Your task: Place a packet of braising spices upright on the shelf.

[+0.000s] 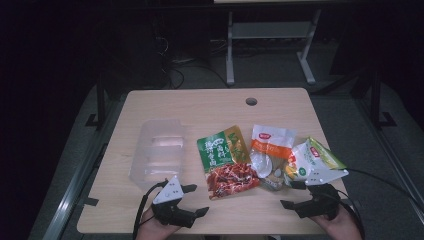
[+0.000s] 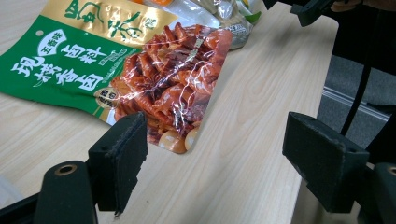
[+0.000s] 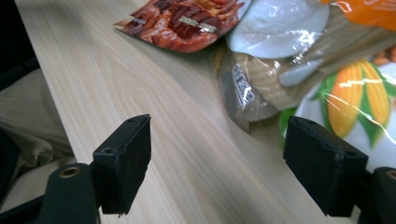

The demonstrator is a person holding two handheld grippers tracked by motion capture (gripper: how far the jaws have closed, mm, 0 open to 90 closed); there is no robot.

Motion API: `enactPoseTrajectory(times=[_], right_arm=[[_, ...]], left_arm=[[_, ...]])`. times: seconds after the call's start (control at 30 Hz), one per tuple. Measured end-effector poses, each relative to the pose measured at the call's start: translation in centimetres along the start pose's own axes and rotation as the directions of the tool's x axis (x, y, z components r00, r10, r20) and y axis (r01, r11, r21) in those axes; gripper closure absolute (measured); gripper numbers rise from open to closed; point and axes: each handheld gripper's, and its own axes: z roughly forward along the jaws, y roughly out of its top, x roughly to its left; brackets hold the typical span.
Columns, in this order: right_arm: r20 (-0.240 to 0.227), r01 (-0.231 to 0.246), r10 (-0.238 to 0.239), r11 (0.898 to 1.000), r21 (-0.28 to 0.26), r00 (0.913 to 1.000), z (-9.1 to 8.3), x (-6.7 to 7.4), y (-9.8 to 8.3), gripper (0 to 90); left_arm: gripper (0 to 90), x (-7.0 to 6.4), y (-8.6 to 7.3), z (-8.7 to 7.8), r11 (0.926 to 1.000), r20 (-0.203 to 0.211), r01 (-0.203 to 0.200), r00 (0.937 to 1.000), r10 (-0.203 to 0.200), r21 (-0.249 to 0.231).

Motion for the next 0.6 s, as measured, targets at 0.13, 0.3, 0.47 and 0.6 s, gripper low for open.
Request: enactPoseTrajectory(times=[0.13, 0.3, 0.47, 0.6], right_arm=[[-0.027, -0.003, 0.002, 1.000, -0.012, 0.9996, 0.4, 0.0, 0.9, 21.1], [-0.036, 0.003, -0.003, 1.000, -0.001, 0.9993, 1.0, 0.1, 2.0, 21.0], [-0.039, 0.019, -0.018, 1.000, 0.025, 0.9991, 2.1, 0.0, 4.8, 20.1], [-0.045, 0.028, -0.027, 0.999, 0.041, 0.9986, 3.1, -0.3, 7.2, 18.6]], left_arm=[[21.7, 0.2, 0.0, 0.3, 1.0000, 0.000, 0.002, 1.0000, -0.002, 0.006], [21.7, 0.1, -0.1, 0.2, 1.0000, -0.001, 0.004, 1.0000, -0.004, 0.000], [21.7, 0.1, 0.0, 0.1, 1.0000, -0.001, -0.002, 1.0000, 0.002, -0.006], [21.7, 0.1, 0.1, 0.1, 1.0000, -0.005, -0.006, 1.0000, 0.006, -0.002]])
